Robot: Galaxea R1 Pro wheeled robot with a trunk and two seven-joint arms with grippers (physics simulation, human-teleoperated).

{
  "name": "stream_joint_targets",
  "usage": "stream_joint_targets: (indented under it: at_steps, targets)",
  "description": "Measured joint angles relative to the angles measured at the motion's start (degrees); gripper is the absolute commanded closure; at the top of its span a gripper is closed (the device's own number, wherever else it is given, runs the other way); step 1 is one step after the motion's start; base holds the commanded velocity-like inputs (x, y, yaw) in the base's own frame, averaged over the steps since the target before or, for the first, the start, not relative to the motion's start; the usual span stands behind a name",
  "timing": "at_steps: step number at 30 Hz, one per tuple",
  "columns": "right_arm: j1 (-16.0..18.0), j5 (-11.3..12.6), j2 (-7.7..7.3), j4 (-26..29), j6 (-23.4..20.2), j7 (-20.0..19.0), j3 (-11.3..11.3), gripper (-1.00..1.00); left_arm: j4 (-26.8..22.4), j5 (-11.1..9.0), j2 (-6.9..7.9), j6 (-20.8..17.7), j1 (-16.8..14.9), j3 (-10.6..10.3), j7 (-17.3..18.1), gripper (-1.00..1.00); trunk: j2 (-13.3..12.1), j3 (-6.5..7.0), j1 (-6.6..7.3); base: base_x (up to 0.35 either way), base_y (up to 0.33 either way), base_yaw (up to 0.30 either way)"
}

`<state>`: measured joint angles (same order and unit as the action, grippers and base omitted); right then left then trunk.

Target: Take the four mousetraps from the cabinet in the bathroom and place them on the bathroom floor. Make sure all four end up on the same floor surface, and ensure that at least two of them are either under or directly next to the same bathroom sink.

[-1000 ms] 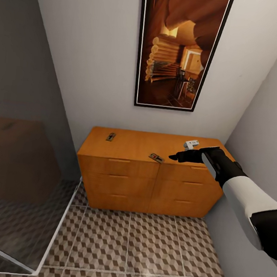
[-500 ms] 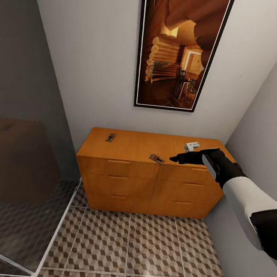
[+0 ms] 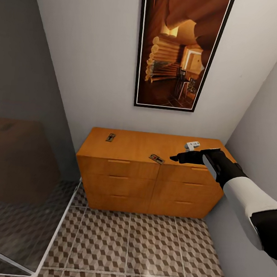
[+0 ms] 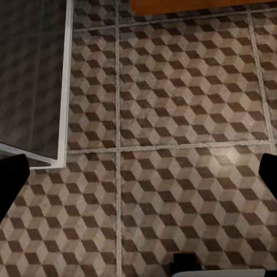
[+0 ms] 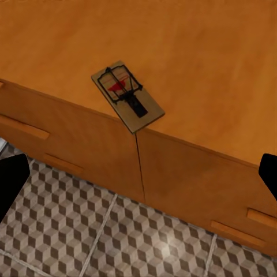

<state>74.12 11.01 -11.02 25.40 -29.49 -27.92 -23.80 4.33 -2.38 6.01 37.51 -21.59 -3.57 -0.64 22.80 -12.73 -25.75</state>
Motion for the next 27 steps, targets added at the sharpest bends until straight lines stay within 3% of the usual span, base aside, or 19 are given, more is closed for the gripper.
stream_joint_targets:
  at_steps: [11, 27]
  targets:
    - [0.00, -0.06, 0.03, 0.01, 0.03, 0.03, 0.00, -1.00, 0.00, 0.00, -0.02, 0.00, 0.00, -0.01, 0.00, -1.00, 0.00, -0.44, 0.00, 0.000, 0.004, 0.000]
    - [0.00, -0.09, 0.03, -0.22, 0.04, 0.03, 0.00, -1.00, 0.00, 0.00, -0.02, 0.00, 0.00, -0.02, 0.00, -1.00, 0.00, -0.46, 0.00, 0.078, 0.101, 0.000]
